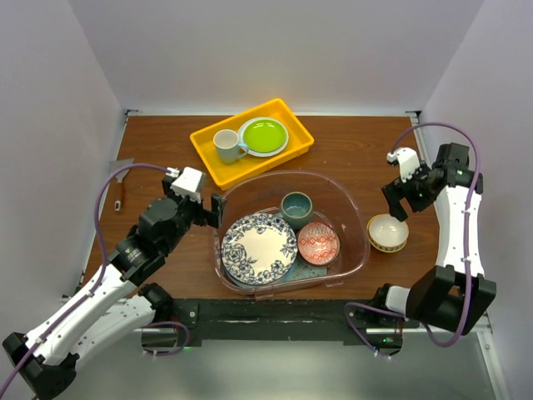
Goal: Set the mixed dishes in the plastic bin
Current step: Pick up the bowl from the center of the board.
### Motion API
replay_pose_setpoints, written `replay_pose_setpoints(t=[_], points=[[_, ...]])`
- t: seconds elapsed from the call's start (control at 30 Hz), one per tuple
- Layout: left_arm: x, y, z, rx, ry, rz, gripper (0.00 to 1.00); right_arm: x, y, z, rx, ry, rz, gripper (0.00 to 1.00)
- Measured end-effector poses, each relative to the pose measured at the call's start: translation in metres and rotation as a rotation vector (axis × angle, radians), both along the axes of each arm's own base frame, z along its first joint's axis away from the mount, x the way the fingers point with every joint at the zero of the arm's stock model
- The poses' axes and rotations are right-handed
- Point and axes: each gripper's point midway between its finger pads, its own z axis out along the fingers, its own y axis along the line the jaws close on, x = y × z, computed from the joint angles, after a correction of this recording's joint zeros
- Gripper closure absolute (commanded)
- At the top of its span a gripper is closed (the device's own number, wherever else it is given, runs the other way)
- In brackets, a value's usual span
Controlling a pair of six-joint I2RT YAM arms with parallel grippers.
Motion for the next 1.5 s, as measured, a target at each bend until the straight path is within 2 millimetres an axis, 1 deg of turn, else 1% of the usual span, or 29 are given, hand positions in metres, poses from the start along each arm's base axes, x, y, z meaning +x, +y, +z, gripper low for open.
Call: replay_pose_setpoints(t=[0.07, 0.1, 0.23, 0.37, 0.5, 0.53, 0.6, 0.63, 0.73, 0.77, 0.8, 0.83, 0.87, 0.93, 1.07, 1.17, 1.3, 1.5], points=[[0.000, 0.000, 0.000, 0.000, 0.000, 0.000, 0.00, -0.001, -0.002, -0.009, -0.006, 0.029, 0.002, 0.11], [0.000, 0.000, 0.000, 0.000, 0.001, -0.001, 0.00, -0.001, -0.004, -0.015, -0.010, 0.048, 0.002, 0.17], [0.000, 0.000, 0.000, -0.002, -0.001, -0.003, 0.00, -0.004, -0.014, -0.047, -0.037, 0.140, -0.013, 0.27], [-0.001, 0.000, 0.002, -0.007, -0.007, -0.005, 0.00, -0.006, -0.022, -0.070, -0.065, 0.193, -0.036, 0.39], [-0.001, 0.000, 0.003, -0.008, -0.008, -0.005, 0.00, -0.006, -0.028, -0.080, -0.090, 0.195, -0.059, 0.52], [-0.001, 0.000, 0.003, -0.008, -0.007, -0.005, 0.00, -0.005, -0.030, -0.082, -0.097, 0.193, -0.064, 0.57], [-0.001, 0.001, 0.003, -0.008, -0.007, -0.003, 0.00, -0.004, -0.032, -0.086, -0.106, 0.192, -0.071, 0.62], [-0.001, 0.001, 0.003, -0.008, -0.007, -0.002, 0.00, -0.004, -0.032, -0.089, -0.107, 0.193, -0.074, 0.67], [-0.001, 0.001, 0.003, -0.009, -0.007, -0.002, 0.00, -0.004, -0.032, -0.096, -0.105, 0.204, -0.078, 0.74], [-0.001, 0.001, 0.003, -0.009, -0.007, -0.002, 0.00, -0.005, -0.032, -0.097, -0.103, 0.209, -0.078, 0.80], [-0.001, 0.001, 0.003, -0.009, -0.007, -0.002, 0.00, -0.005, -0.032, -0.098, -0.102, 0.210, -0.078, 0.84], [-0.001, 0.001, 0.003, -0.009, -0.007, -0.002, 0.00, -0.005, -0.032, -0.098, -0.101, 0.211, -0.079, 0.87], [-0.001, 0.001, 0.003, -0.009, -0.007, -0.002, 0.00, -0.005, -0.031, -0.098, -0.097, 0.212, -0.082, 0.94], [-0.001, 0.001, 0.003, -0.009, -0.007, -0.002, 0.00, -0.005, -0.030, -0.098, -0.090, 0.210, -0.083, 0.99], [-0.001, 0.001, 0.003, -0.008, -0.007, -0.002, 0.00, -0.005, -0.029, -0.097, -0.087, 0.210, -0.079, 1.00], [-0.001, 0.001, 0.002, -0.008, -0.006, -0.002, 0.00, -0.005, -0.029, -0.092, -0.086, 0.206, -0.072, 1.00], [-0.001, 0.001, 0.002, -0.007, -0.006, -0.002, 0.00, 0.000, -0.028, -0.072, -0.090, 0.169, -0.059, 1.00], [0.000, 0.001, 0.002, -0.007, -0.005, -0.001, 0.00, 0.009, -0.027, -0.022, -0.112, 0.039, -0.046, 1.00]])
